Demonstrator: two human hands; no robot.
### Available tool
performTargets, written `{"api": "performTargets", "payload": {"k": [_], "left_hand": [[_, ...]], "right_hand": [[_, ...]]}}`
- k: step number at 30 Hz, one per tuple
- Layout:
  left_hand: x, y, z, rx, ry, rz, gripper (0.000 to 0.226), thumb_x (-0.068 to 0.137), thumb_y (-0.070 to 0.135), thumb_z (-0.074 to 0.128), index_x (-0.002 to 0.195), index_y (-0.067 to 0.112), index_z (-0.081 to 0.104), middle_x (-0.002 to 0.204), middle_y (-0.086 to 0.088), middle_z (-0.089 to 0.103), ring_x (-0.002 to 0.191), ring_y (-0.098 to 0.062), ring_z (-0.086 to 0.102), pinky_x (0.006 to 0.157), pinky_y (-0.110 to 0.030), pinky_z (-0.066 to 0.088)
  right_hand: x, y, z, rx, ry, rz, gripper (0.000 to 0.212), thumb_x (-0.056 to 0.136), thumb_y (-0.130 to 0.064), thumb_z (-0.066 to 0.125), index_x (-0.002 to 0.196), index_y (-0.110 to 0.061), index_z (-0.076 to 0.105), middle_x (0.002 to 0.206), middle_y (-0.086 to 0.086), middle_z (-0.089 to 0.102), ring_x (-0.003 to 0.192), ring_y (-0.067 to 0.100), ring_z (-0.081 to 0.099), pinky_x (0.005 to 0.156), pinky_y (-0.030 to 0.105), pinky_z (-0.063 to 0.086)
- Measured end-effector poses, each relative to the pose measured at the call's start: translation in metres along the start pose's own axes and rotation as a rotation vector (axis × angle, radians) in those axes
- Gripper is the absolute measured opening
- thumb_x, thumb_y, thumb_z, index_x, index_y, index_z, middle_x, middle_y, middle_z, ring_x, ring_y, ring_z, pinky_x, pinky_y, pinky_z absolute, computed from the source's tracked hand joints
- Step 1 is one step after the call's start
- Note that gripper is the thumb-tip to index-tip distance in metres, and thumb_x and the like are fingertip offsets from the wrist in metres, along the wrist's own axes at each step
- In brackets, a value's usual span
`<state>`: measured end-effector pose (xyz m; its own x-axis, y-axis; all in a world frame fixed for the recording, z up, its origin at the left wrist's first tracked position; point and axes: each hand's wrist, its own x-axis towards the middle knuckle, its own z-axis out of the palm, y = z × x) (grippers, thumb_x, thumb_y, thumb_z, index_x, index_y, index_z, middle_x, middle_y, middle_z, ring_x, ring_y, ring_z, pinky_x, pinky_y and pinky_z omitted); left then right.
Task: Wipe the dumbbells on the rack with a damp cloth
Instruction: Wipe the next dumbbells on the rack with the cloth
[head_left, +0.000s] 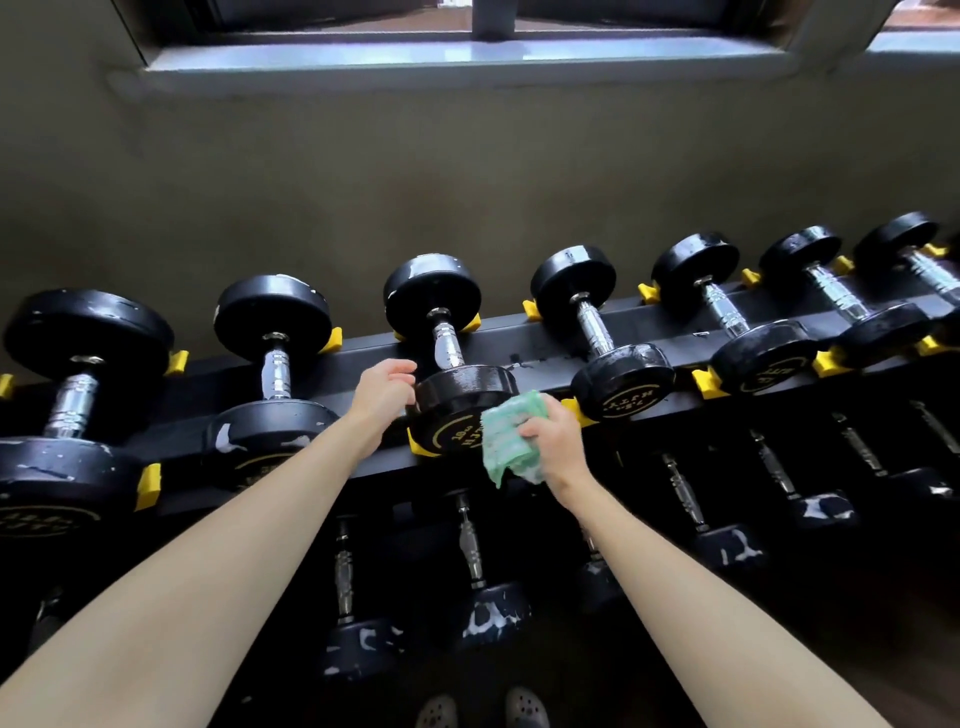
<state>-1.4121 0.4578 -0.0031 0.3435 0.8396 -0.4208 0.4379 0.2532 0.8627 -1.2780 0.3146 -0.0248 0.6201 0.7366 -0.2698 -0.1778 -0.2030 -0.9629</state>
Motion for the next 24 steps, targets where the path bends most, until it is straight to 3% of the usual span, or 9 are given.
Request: {"api": "performTargets", "payload": {"k": [2,4,7,9,13,16,21,24], "left_hand": [[-0.002,0.005,0.012,0.138,-0.033,0.147,0.055,0.079,-0.008,0.048,0.130,0.013,0.050,0.130,-0.010,0.052,0.120,-0.021,0.047,0.088,-0.028,0.041],[-0.007,0.010,0.025,0.293,-0.117,0.273,0.063,0.077,-0.002,0.055,0.137,0.017,0.043,0.137,-0.004,0.046,0.124,-0.020,0.043,0.090,-0.027,0.038],[-0.009,0.010,0.040,0.670,-0.206,0.415,0.075,0.075,0.013,0.065,0.142,0.021,0.034,0.141,-0.001,0.039,0.127,-0.022,0.037,0.103,-0.036,0.036],[-0.005,0.007,0.041,0.883,-0.175,0.506,0.075,0.077,0.019,0.068,0.143,0.021,0.033,0.140,-0.002,0.039,0.124,-0.024,0.037,0.102,-0.039,0.036],[-0.001,0.007,0.034,0.889,-0.168,0.565,0.071,0.076,0.016,0.069,0.140,0.020,0.038,0.129,-0.004,0.044,0.117,-0.023,0.039,0.092,-0.032,0.037],[-0.001,0.005,0.032,0.893,-0.164,0.584,0.072,0.075,0.016,0.070,0.139,0.020,0.038,0.123,-0.003,0.045,0.113,-0.021,0.039,0.087,-0.025,0.033],[0.002,0.000,0.029,0.866,-0.150,0.591,0.072,0.074,0.016,0.072,0.138,0.021,0.039,0.119,0.000,0.045,0.110,-0.020,0.040,0.086,-0.022,0.030],[0.003,0.000,0.031,0.860,-0.149,0.584,0.072,0.074,0.016,0.072,0.138,0.022,0.040,0.120,-0.001,0.045,0.110,-0.021,0.040,0.087,-0.024,0.031]], "right_hand": [[0.008,0.009,-0.019,0.154,0.153,0.101,0.015,0.059,-0.001,0.047,0.071,-0.009,0.053,0.071,0.007,0.051,0.063,0.021,0.051,0.048,0.022,0.043],[0.015,0.023,-0.037,0.146,0.237,0.213,0.017,0.073,0.005,0.046,0.077,-0.009,0.055,0.077,0.010,0.053,0.066,0.024,0.053,0.051,0.025,0.043],[0.020,0.047,-0.051,0.137,0.255,0.371,0.025,0.082,0.003,0.044,0.103,-0.004,0.056,0.083,0.012,0.054,0.067,0.023,0.054,0.055,0.029,0.042],[0.025,0.061,-0.051,0.207,0.253,0.450,0.032,0.086,0.004,0.042,0.116,0.000,0.050,0.081,0.013,0.053,0.064,0.024,0.053,0.054,0.030,0.041],[0.035,0.078,-0.038,0.234,0.251,0.520,0.034,0.088,0.007,0.043,0.121,0.002,0.046,0.088,0.017,0.054,0.067,0.026,0.053,0.055,0.032,0.041],[0.041,0.087,-0.027,0.248,0.238,0.551,0.031,0.090,0.006,0.045,0.120,-0.003,0.042,0.104,0.017,0.052,0.086,0.030,0.055,0.067,0.037,0.045],[0.053,0.099,-0.011,0.322,0.207,0.511,0.029,0.092,0.007,0.042,0.113,-0.013,0.042,0.108,0.011,0.053,0.098,0.027,0.055,0.087,0.043,0.045],[0.060,0.107,0.005,0.315,0.144,0.514,0.027,0.093,0.007,0.040,0.115,-0.008,0.044,0.105,0.013,0.057,0.084,0.024,0.058,0.075,0.039,0.049]]}}
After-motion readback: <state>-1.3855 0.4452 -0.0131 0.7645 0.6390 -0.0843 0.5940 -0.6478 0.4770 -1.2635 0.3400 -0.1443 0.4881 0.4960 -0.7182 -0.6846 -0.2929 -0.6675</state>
